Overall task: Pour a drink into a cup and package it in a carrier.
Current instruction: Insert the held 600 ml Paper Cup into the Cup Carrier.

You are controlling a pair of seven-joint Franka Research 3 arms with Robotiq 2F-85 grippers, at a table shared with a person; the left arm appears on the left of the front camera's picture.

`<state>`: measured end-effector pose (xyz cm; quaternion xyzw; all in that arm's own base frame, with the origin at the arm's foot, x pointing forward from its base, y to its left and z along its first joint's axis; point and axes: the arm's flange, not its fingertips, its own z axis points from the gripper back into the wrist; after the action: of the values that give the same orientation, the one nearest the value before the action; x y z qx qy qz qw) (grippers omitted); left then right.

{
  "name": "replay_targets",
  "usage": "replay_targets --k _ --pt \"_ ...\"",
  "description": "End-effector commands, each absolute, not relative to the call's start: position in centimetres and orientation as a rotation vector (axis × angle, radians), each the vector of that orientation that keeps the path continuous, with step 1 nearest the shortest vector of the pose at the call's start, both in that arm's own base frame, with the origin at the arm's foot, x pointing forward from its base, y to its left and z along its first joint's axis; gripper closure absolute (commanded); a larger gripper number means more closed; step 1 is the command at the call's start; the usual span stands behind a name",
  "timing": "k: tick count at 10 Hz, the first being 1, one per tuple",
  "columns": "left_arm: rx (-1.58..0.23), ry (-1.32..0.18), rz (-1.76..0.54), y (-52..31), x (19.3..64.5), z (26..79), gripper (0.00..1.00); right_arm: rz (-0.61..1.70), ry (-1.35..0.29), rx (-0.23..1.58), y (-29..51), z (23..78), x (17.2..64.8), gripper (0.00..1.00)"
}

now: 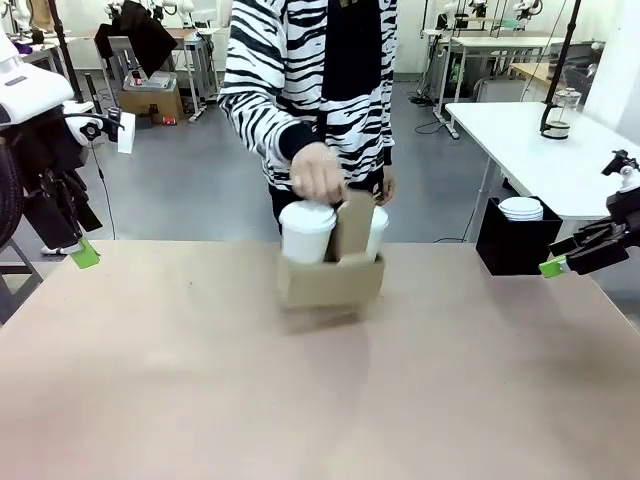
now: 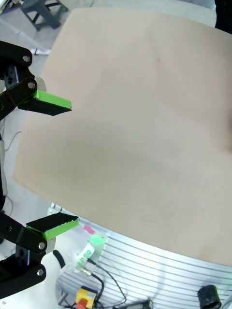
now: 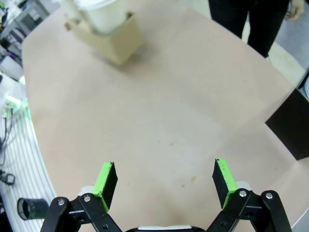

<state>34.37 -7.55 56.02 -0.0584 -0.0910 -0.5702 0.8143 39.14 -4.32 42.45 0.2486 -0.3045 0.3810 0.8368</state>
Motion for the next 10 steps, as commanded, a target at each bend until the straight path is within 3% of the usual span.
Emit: replay_targets --k 1,10 --pt "-0.129 -0.196 -1.202 -7.57 34.35 56.14 0.00 0.807 -0.639 0.512 -4.35 42.65 39.57 0.00" --pt "-0.129 -0.196 -1.202 -7.57 34.35 56.14 0.00 0.807 -0.639 0.512 -4.35 42.65 39.57 0.00"
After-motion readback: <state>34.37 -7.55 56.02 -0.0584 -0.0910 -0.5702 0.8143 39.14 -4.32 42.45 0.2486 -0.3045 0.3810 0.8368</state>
